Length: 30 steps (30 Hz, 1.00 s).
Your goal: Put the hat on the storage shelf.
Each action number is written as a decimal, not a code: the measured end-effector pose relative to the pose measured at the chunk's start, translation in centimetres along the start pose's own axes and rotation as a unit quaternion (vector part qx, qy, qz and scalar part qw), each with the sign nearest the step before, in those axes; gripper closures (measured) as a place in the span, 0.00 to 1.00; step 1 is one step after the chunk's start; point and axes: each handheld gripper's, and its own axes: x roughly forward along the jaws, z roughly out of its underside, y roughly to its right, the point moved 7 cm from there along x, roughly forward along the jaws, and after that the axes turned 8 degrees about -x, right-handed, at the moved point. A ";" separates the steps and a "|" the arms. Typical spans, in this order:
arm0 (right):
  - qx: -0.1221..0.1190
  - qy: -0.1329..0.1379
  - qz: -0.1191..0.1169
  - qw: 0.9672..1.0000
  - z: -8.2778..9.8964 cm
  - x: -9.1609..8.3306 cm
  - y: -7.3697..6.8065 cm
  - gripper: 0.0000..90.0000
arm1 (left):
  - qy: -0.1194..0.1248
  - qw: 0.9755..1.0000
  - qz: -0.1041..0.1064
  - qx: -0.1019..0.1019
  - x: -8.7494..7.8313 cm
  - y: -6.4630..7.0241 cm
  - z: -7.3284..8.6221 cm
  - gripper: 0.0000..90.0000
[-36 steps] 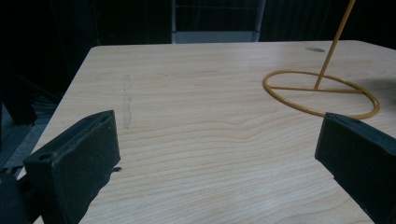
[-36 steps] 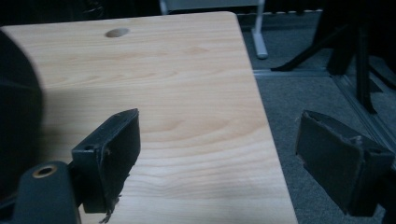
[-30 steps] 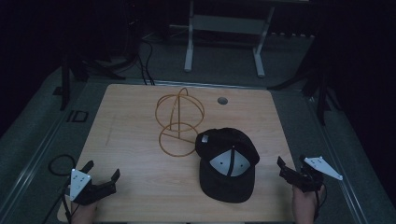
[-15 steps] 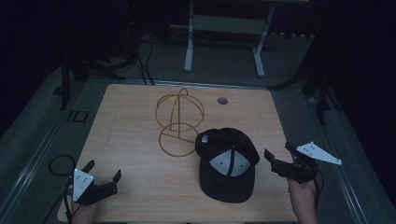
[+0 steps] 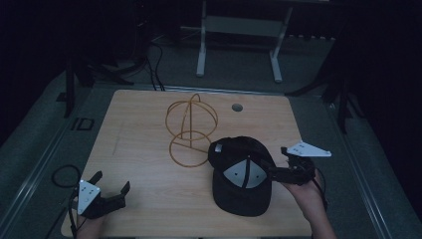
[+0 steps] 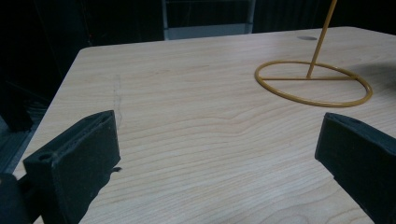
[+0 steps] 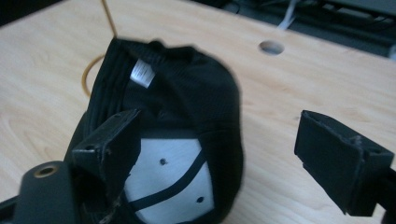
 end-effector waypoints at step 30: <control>-0.015 -0.040 0.099 0.994 1.1 3.7 -0.7 0.99 | -0.006 1.000 0.007 -0.018 0.1 0.3 0.0 0.00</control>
